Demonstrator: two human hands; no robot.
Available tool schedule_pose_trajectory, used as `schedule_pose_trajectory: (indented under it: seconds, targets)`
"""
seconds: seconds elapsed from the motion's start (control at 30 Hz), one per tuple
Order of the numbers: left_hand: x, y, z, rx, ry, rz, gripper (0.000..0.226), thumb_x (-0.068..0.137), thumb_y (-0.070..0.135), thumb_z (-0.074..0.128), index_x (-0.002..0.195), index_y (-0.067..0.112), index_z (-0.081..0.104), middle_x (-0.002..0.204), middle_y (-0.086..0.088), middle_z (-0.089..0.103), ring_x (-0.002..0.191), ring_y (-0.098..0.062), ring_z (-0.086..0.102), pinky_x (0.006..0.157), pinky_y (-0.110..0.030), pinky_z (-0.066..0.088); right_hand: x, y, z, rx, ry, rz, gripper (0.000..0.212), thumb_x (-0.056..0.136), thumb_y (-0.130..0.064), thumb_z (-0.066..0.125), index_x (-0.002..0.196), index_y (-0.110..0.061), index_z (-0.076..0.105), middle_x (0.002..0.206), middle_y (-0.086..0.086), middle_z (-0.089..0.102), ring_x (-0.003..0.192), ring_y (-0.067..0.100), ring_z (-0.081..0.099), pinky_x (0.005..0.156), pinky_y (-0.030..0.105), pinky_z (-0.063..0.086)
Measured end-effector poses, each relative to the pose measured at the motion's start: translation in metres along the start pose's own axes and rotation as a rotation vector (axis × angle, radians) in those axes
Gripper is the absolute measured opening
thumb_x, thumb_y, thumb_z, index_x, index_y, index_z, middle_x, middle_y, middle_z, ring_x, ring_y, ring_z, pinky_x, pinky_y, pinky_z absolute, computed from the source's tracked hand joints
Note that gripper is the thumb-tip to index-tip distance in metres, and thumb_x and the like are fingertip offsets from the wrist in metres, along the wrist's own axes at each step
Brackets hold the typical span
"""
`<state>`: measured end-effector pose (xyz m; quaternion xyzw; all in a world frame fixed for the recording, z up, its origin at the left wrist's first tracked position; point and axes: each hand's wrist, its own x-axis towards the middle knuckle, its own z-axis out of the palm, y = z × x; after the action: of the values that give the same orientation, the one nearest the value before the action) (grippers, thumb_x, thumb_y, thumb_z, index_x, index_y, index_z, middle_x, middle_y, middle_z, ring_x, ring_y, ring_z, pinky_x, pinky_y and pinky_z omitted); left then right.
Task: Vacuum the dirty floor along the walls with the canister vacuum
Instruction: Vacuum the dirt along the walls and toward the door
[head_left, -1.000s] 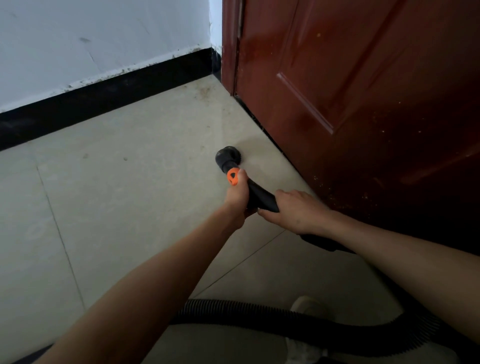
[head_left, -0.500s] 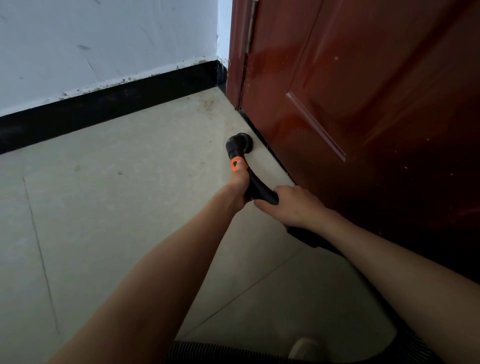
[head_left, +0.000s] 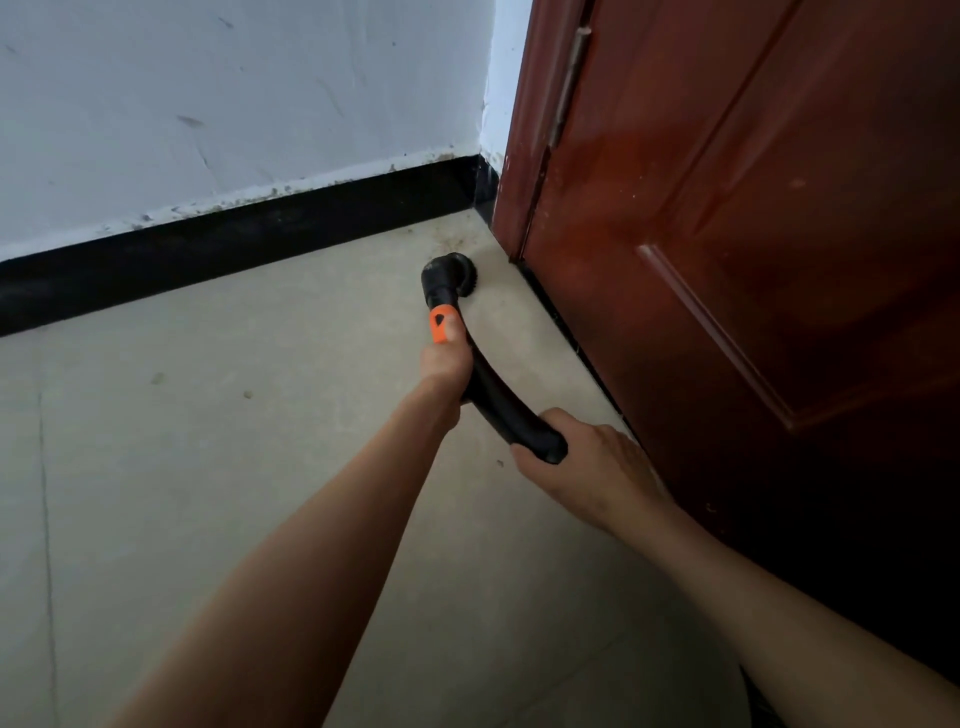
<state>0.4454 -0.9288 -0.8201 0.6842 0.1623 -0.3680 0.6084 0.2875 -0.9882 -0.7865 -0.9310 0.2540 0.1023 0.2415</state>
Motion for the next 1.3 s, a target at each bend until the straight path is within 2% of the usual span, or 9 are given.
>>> schedule_pose_trajectory:
  seconds: [0.2,0.33,0.43,0.6,0.7,0.83,1.07,1.17,1.3]
  targets:
    - [0.03,0.021,-0.017,0.06,0.069,0.063,0.041,0.099,0.047,0.034,0.109,0.008,0.041,0.085,-0.006,0.049,0.086,-0.022,0.051,0.072,-0.033,0.045,0.047,-0.012,0.005,0.078,-0.004,-0.037,0.03,0.09,-0.05,0.055,0.106,-0.025,0.056,0.073,-0.004,0.056,0.073,0.023,0.056,0.057,0.03,0.035]
    - [0.043,0.035,-0.016,0.137,0.108,0.078,0.042,0.101,0.039,0.03,0.125,0.005,0.04,0.104,-0.011,0.049,0.092,-0.025,0.05,0.064,-0.033,0.045,0.078,-0.018,0.008,0.111,0.006,-0.063,0.029,0.09,-0.05,0.055,0.103,-0.024,0.057,0.077,-0.001,0.058,0.075,0.025,0.057,0.06,0.03,0.036]
    - [0.054,0.044,-0.012,0.156,0.127,0.077,0.048,0.102,0.038,0.024,0.133,0.004,0.035,0.107,-0.012,0.047,0.093,-0.026,0.049,0.053,-0.032,0.042,0.092,-0.018,0.011,0.123,0.017,-0.072,0.027,0.09,-0.049,0.055,0.1,-0.024,0.055,0.071,-0.004,0.053,0.073,0.025,0.056,0.061,0.03,0.035]
    - [0.064,0.043,0.002,0.194,0.12,0.145,0.05,0.101,0.038,0.025,0.131,-0.001,0.034,0.091,-0.01,0.048,0.083,-0.024,0.05,0.067,-0.035,0.044,0.102,-0.006,0.016,0.148,0.069,-0.037,0.028,0.088,-0.052,0.057,0.101,-0.027,0.056,0.07,-0.007,0.056,0.071,0.023,0.057,0.06,0.03,0.036]
    - [0.067,0.046,0.016,0.233,0.102,0.18,0.05,0.101,0.038,0.025,0.132,-0.001,0.034,0.09,-0.01,0.047,0.084,-0.024,0.049,0.071,-0.034,0.043,0.106,0.003,0.014,0.165,0.099,-0.016,0.028,0.087,-0.053,0.057,0.099,-0.027,0.057,0.073,-0.003,0.06,0.071,0.023,0.059,0.062,0.033,0.044]
    - [0.073,0.055,0.028,0.279,0.058,0.186,0.05,0.101,0.039,0.025,0.13,-0.001,0.037,0.088,-0.008,0.048,0.077,-0.021,0.05,0.063,-0.031,0.044,0.11,0.006,0.011,0.179,0.13,0.018,0.028,0.088,-0.052,0.057,0.098,-0.026,0.057,0.074,-0.003,0.061,0.073,0.023,0.06,0.066,0.034,0.046]
    - [0.076,0.068,0.037,0.378,0.019,0.186,0.051,0.102,0.039,0.024,0.136,0.001,0.032,0.095,-0.01,0.047,0.082,-0.021,0.048,0.049,-0.028,0.035,0.115,0.002,0.007,0.202,0.143,0.071,0.029,0.089,-0.053,0.054,0.093,-0.024,0.054,0.071,-0.004,0.057,0.072,0.023,0.058,0.059,0.032,0.038]
    - [0.076,0.069,0.032,0.386,0.008,0.192,0.052,0.102,0.041,0.024,0.135,0.002,0.034,0.094,-0.01,0.048,0.07,-0.017,0.048,0.051,-0.028,0.037,0.114,-0.005,0.007,0.204,0.139,0.076,0.031,0.089,-0.055,0.053,0.093,-0.023,0.053,0.074,-0.002,0.059,0.072,0.024,0.057,0.059,0.031,0.035]
    - [0.07,0.07,0.026,0.382,-0.018,0.209,0.049,0.102,0.04,0.024,0.13,0.003,0.038,0.084,-0.006,0.047,0.071,-0.015,0.048,0.061,-0.028,0.042,0.107,-0.014,0.005,0.19,0.154,0.076,0.033,0.091,-0.055,0.05,0.098,-0.023,0.054,0.079,0.0,0.061,0.072,0.023,0.056,0.061,0.031,0.035]
